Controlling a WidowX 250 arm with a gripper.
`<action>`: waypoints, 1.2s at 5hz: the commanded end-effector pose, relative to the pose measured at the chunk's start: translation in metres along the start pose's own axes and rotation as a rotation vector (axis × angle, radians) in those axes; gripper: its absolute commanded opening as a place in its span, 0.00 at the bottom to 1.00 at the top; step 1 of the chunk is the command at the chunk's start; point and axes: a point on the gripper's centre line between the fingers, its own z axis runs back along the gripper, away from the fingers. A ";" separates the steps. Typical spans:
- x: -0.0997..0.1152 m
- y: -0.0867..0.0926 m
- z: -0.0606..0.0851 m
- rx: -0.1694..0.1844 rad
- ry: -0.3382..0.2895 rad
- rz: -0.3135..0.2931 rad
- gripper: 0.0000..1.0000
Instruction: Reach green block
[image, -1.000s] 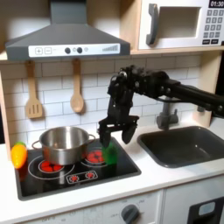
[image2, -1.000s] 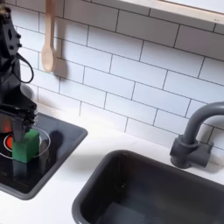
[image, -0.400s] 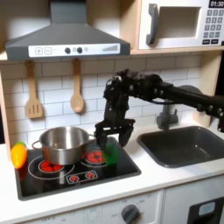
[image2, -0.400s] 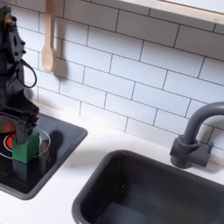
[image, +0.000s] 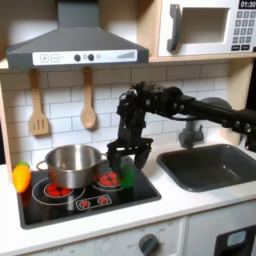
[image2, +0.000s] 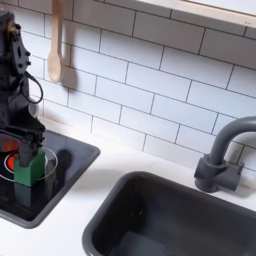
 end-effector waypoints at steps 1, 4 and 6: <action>0.003 -0.004 -0.005 -0.001 0.005 0.005 1.00; 0.012 -0.013 -0.008 -0.006 -0.004 -0.003 1.00; 0.016 -0.018 -0.014 -0.012 0.009 -0.007 1.00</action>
